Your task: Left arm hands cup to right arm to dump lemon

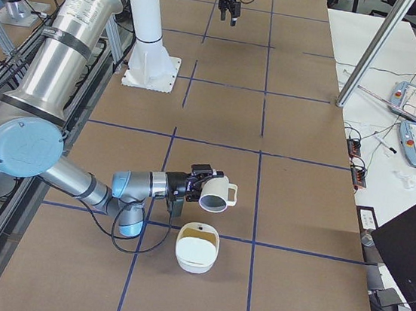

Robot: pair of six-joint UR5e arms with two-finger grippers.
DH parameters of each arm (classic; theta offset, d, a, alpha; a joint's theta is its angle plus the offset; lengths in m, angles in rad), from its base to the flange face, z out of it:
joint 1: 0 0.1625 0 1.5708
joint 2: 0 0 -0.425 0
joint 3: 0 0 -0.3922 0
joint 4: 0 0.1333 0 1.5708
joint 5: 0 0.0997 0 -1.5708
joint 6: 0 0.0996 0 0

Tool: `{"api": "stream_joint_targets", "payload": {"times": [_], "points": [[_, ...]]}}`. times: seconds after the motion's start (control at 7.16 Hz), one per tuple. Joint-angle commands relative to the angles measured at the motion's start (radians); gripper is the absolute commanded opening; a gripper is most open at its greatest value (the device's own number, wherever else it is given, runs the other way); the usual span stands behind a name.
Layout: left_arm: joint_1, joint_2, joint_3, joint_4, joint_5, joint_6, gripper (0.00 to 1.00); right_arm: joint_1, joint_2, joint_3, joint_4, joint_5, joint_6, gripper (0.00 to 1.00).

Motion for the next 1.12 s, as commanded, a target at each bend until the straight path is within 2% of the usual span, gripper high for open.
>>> {"api": "stream_joint_targets", "payload": {"times": [0.0,0.14,0.28,0.7,0.98], "points": [[0.0,-0.006,-0.001,0.0,0.001,-0.001,1.0,0.045,0.005,-0.021,0.003,-0.001,0.122,0.05],[0.0,-0.006,-0.001,0.002,0.001,-0.001,1.0,0.047,-0.001,-0.059,0.061,-0.004,0.19,0.06],[0.0,-0.006,-0.002,0.002,0.001,-0.002,1.0,0.045,0.002,-0.134,0.198,-0.005,0.317,0.08],[0.002,0.009,-0.004,0.002,0.016,-0.001,1.0,0.047,-0.004,-0.194,0.331,0.003,0.503,0.08],[0.009,0.011,-0.005,0.005,0.065,-0.001,1.0,0.049,-0.013,-0.213,0.419,0.026,0.626,0.08]]}}
